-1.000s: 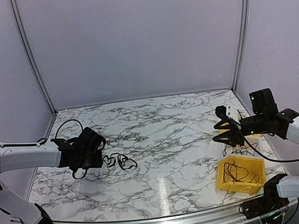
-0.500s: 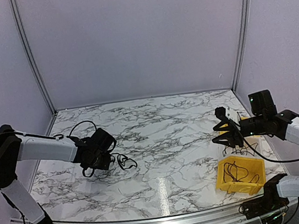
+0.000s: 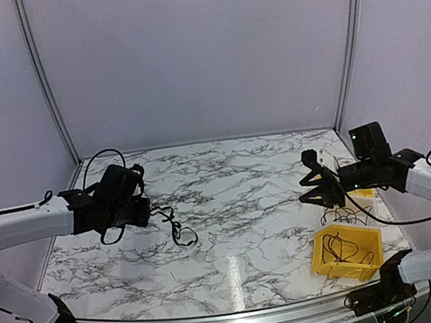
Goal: Untangle the cables
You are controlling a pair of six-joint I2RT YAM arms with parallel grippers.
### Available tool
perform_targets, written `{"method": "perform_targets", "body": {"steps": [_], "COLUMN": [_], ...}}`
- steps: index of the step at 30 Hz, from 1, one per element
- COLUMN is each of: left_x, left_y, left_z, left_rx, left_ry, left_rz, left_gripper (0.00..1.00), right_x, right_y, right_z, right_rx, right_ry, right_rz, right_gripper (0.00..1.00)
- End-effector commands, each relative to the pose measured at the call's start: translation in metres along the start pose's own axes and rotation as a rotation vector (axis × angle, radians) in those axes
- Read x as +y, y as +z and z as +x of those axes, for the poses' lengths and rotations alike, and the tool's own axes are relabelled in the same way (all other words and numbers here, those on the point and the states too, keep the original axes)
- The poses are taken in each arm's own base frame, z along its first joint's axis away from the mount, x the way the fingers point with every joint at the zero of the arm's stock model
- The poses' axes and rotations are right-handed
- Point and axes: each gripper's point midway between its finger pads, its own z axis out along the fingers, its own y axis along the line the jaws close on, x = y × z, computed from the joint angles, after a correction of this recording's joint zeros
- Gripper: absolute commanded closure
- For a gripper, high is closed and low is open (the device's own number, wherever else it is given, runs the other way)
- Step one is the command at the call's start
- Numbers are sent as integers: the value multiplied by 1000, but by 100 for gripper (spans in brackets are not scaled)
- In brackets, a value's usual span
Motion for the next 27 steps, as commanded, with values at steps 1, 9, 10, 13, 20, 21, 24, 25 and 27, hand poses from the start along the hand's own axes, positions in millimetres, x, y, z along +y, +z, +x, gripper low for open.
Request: {"method": "perform_targets", "body": {"steps": [1,9,10,13,20,21,24,25,27], "left_x": [0,12,13,18,38,40,47,47,47], "left_y": [-39,-50,-47,-39,-30,-29,-26,-24,-21], "left_z": [-28,-23,-18,-3,30,34,46,49,56], "left_rx": [-129,-152,-142,-117,-86,-88,-85,-84,-81], "left_ry": [-35,-99,-109,-131,-242,-258,-289,-299,-313], "left_rz": [93,75,71,48,-14,-18,-26,-22,-14], "left_gripper": [100,100,100,100,100,100,100,100,100], "right_x": [-3,43,51,73,98,101,105,104,103], "right_y": [15,118,133,177,253,262,288,296,312], "right_z": [-43,-77,-79,-81,-76,-77,-75,-76,-76], "right_rx": [-21,79,91,115,131,127,131,133,140], "right_ry": [-70,-270,-295,-306,-332,-341,-356,-351,-331], "right_rz": [-52,-213,-231,-296,-350,-358,-368,-368,-372], "right_gripper": [51,55,56,58,56,56,53,52,51]}}
